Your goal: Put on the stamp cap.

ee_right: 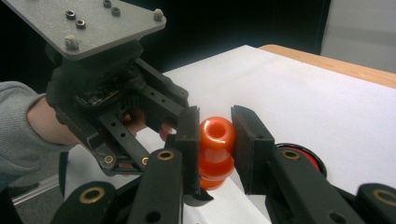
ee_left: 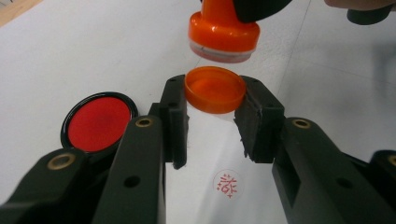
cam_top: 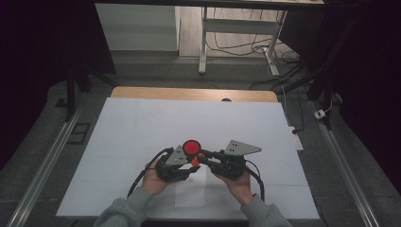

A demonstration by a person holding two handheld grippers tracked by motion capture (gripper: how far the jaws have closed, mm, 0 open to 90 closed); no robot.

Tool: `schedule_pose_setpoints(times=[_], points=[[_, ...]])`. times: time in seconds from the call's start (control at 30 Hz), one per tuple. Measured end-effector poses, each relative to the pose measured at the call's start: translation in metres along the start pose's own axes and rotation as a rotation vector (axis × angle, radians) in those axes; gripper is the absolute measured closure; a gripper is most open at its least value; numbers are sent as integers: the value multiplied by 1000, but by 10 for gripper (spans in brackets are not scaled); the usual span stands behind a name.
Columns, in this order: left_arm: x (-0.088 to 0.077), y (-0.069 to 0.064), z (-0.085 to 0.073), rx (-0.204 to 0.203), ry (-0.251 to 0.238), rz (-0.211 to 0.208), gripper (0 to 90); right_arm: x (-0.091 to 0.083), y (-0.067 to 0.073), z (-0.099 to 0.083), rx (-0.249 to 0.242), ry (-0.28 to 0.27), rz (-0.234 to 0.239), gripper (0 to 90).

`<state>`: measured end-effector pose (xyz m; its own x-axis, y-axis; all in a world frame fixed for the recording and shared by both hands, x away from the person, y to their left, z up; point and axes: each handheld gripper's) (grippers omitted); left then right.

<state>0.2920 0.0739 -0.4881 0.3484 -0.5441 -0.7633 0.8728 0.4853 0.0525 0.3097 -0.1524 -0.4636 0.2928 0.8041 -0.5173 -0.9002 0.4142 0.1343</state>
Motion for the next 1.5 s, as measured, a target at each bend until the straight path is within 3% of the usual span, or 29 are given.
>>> schedule_pose_setpoints(times=[1.5], points=[[-3, -3, 3, 10, -14, 3, 646, 6, 1, -3, 4, 14, 15, 720]])
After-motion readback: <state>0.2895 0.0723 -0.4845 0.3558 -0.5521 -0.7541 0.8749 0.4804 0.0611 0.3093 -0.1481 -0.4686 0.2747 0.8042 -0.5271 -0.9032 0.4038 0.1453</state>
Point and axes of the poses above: each handheld gripper's, and its own axes: x roughly forward along the jaws, z roughly out of its top, y roughly to its left, and after that the axes turned 14 degrees about y, right-handed
